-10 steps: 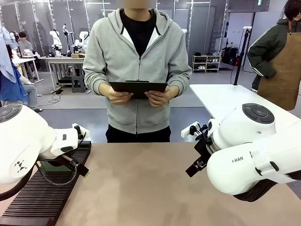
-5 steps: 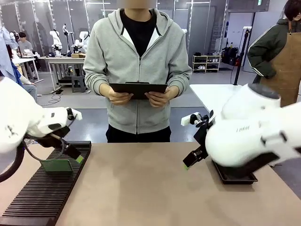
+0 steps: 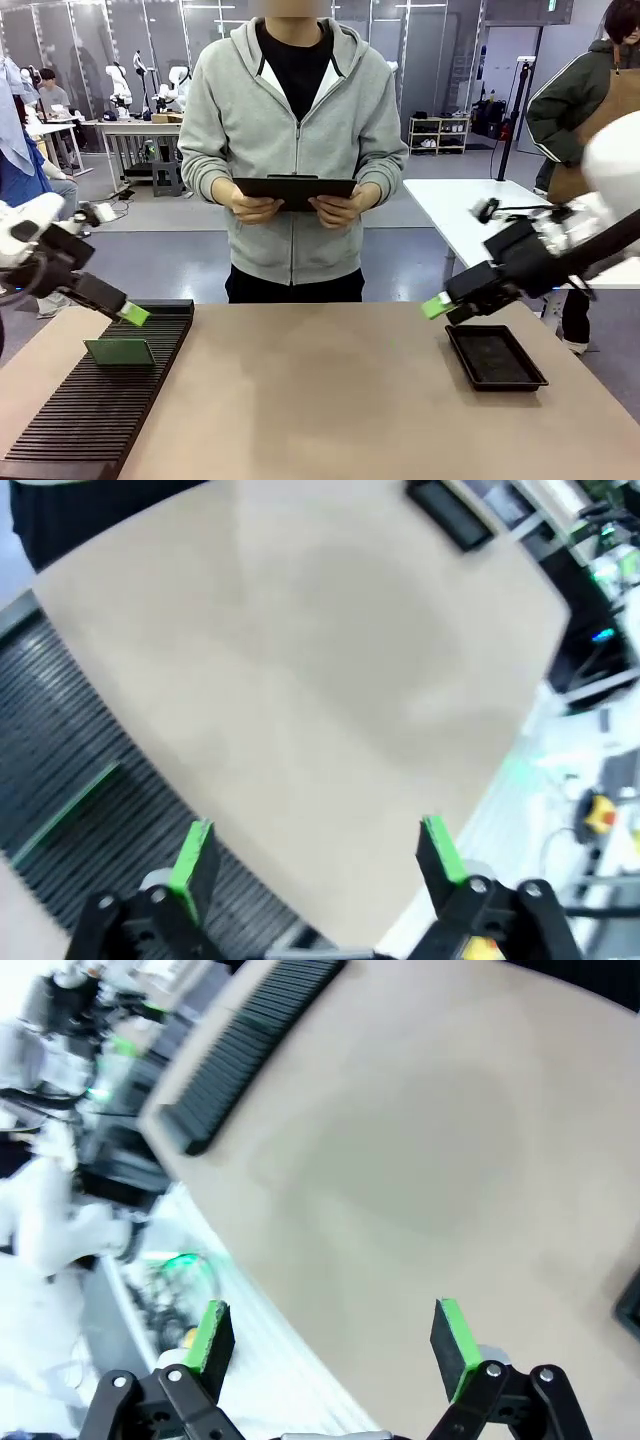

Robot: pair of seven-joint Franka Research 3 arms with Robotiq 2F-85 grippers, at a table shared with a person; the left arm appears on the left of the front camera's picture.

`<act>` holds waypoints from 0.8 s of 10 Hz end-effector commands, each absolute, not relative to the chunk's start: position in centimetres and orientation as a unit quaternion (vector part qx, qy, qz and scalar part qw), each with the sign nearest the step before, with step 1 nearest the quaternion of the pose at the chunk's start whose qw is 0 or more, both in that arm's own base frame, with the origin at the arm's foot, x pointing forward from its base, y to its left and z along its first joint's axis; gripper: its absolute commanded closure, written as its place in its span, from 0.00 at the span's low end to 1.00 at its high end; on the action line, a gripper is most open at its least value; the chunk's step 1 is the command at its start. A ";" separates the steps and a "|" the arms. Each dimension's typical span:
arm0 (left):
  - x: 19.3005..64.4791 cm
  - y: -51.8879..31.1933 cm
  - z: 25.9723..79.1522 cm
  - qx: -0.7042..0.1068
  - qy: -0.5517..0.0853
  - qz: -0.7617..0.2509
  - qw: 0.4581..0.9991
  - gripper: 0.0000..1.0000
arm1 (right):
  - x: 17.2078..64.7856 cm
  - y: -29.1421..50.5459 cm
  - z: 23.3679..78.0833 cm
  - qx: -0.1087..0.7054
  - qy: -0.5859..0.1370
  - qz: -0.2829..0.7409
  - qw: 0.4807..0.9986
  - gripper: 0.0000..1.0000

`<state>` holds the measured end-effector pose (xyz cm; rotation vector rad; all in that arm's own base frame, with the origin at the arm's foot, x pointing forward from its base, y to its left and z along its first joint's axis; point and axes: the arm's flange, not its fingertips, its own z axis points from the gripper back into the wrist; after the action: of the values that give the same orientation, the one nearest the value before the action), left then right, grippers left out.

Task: Inspect the PCB.
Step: Pick up the Blank PCB and present it to the human.

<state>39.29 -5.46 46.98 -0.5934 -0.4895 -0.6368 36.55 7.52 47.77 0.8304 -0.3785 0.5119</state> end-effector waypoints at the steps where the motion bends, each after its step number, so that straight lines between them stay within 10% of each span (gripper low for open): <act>1: 38.0 -0.6 46.7 -0.374 -0.219 -0.291 0.853 0.00 | 36.9 2.3 46.8 0.500 -0.133 0.192 0.834 0.00; 8: 32.8 15.5 41.0 -0.481 -0.248 -0.153 0.827 0.00 | 32.0 -12.3 42.5 0.650 -0.140 0.035 0.746 0.00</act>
<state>32.49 14.90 41.48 -0.9811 -0.5098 -0.3215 32.00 -12.52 42.42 1.3990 -0.2726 0.0600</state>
